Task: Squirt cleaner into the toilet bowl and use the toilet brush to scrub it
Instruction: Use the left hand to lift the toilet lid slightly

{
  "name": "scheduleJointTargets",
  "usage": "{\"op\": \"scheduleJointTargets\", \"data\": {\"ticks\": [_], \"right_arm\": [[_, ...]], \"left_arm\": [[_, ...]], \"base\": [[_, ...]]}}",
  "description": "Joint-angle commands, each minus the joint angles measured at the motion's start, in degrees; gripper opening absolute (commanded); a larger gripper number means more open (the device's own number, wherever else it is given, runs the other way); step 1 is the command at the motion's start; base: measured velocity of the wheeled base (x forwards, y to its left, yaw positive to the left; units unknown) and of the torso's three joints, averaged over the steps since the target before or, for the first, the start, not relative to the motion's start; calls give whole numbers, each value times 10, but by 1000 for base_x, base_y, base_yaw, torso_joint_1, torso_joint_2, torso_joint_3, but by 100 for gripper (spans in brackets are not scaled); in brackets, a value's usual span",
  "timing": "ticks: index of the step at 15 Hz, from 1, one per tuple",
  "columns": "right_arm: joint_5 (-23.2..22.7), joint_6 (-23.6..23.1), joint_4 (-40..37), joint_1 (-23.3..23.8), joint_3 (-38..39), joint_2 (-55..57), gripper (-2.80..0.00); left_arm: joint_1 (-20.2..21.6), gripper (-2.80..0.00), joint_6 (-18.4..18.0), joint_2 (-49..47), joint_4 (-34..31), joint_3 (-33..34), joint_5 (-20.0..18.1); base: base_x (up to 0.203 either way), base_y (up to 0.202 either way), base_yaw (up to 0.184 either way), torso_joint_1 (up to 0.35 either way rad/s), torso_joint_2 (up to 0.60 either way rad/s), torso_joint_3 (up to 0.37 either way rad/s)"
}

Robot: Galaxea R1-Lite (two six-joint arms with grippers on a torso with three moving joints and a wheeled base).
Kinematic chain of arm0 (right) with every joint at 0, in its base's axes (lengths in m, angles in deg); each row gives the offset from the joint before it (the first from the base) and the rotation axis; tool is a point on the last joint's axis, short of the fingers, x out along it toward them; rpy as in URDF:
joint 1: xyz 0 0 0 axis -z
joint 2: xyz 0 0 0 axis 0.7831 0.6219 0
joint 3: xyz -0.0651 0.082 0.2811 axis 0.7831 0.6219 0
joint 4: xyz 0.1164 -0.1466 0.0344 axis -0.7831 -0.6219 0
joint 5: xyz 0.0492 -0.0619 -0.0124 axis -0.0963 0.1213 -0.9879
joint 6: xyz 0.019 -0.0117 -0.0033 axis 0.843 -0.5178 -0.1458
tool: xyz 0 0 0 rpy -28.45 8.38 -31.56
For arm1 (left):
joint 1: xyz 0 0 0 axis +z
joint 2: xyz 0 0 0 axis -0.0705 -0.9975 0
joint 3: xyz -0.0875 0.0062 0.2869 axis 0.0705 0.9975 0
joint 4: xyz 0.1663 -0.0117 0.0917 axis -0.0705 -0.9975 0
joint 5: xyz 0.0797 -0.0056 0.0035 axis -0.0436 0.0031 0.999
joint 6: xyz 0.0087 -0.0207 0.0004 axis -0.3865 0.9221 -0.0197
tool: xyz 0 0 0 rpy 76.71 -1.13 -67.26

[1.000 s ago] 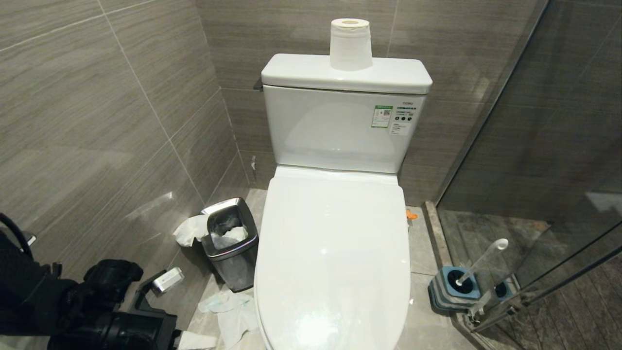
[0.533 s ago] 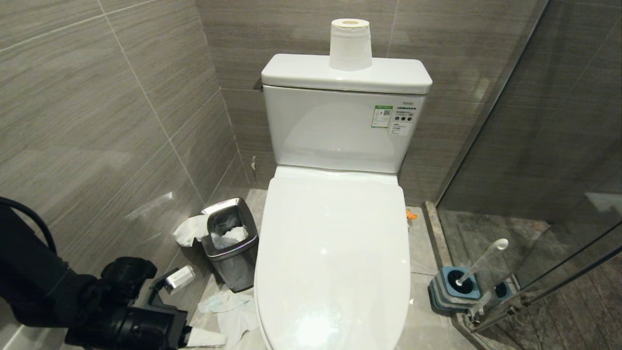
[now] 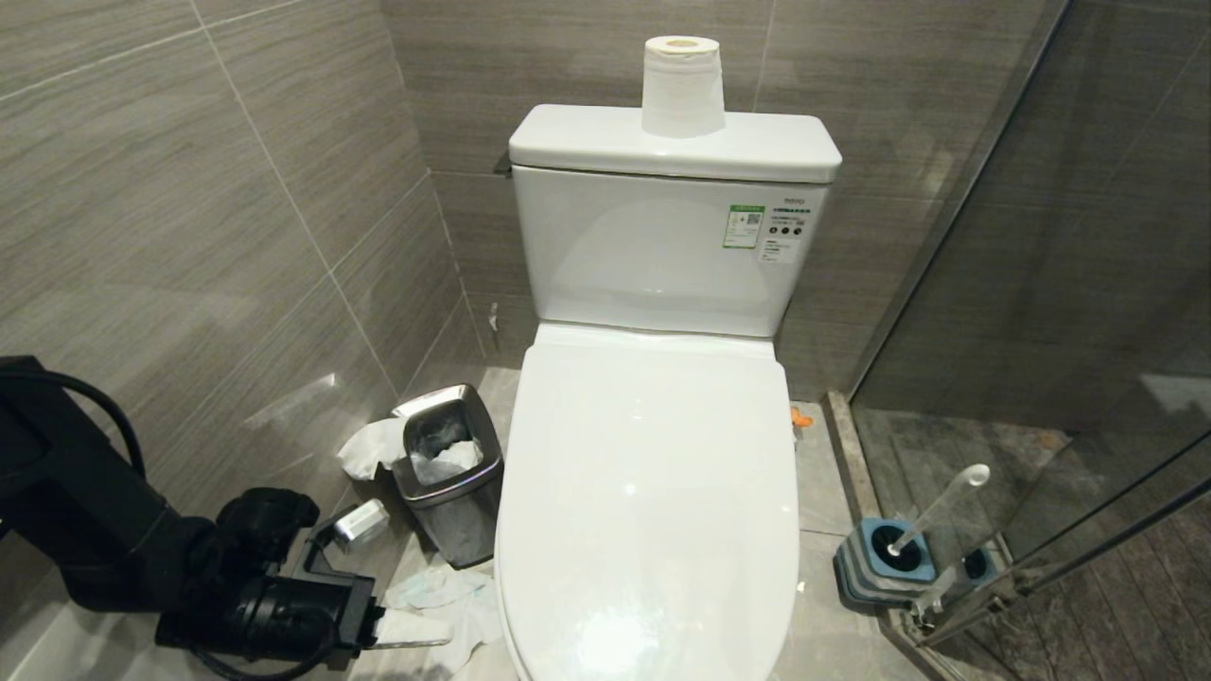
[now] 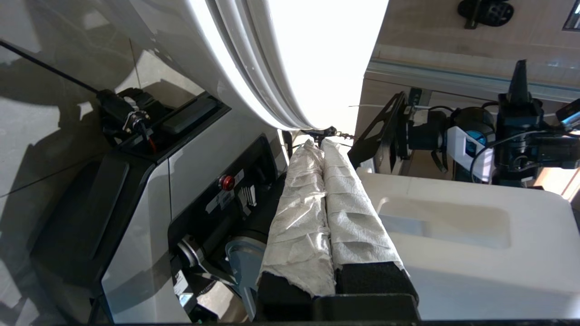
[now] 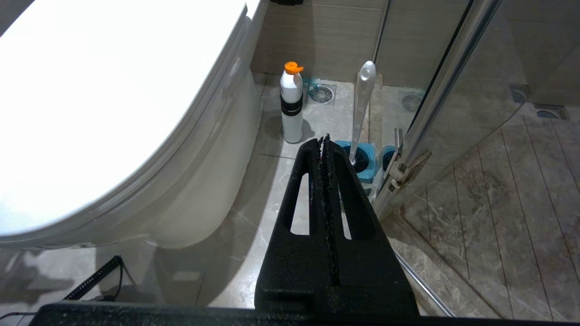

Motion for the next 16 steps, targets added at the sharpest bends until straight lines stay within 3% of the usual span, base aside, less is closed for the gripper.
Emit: {"op": "scheduleJointTargets", "data": {"ticks": [1,7,16], "right_arm": [[0,0,0,0,0,0,-280],[0,0,0,0,0,-1,-280],[0,0,0,0,0,0,-280]], "left_arm": [[5,-280,-1,-6,0,-2,-6],[13,-280,0,1,-4,4,-58],[13,-280,0,5,-5,22,-54]], "base": [[0,0,0,0,0,0],[0,0,0,0,0,0],[0,0,0,0,0,0]]}}
